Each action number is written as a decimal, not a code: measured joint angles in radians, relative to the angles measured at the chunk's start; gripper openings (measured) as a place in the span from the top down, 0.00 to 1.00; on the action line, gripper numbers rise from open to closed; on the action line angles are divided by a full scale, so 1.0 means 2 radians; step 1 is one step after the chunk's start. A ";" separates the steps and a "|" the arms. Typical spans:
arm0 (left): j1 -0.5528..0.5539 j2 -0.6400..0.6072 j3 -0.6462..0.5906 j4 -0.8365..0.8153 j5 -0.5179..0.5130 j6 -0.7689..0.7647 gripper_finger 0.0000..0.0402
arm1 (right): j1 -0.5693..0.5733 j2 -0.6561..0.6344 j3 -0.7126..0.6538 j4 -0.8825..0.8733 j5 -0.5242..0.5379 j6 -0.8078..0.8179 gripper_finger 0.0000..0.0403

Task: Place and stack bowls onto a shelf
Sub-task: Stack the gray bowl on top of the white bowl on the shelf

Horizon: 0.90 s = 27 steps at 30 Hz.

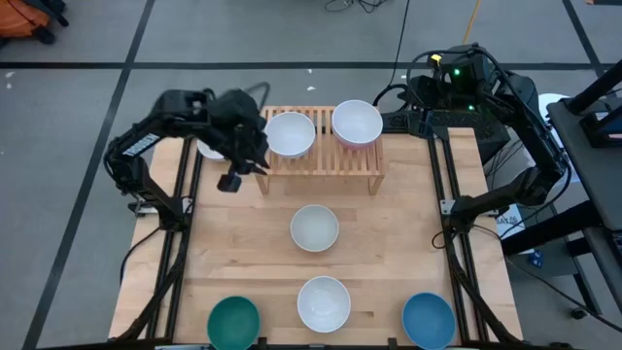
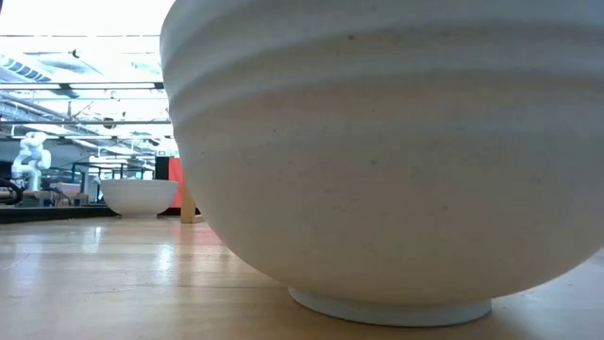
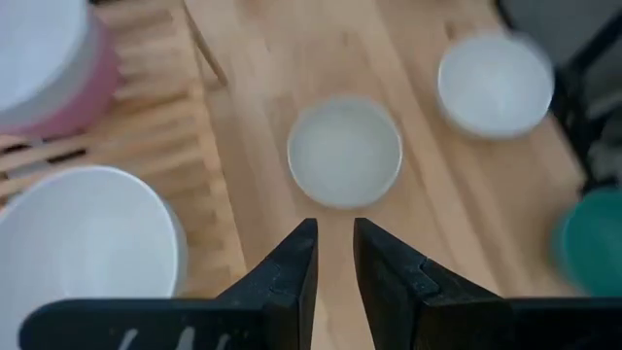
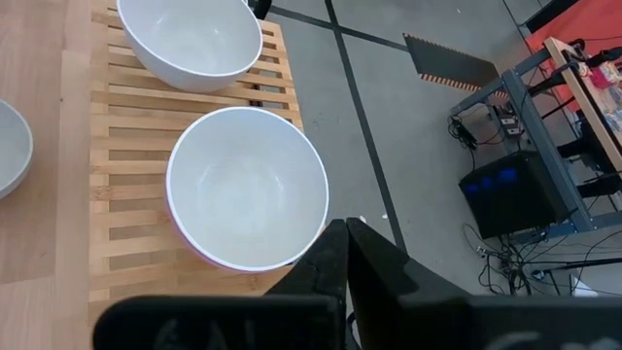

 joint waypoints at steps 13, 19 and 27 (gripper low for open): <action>-0.082 0.001 -0.200 0.009 -0.021 0.018 0.81 | 0.000 0.000 0.000 0.000 0.000 0.016 1.00; -0.115 0.001 -0.252 0.095 -0.027 0.036 0.81 | 0.000 -0.003 0.000 0.000 0.000 0.027 1.00; -0.146 0.001 -0.306 0.210 -0.058 -0.002 0.81 | 0.000 -0.012 0.000 0.000 0.000 0.026 1.00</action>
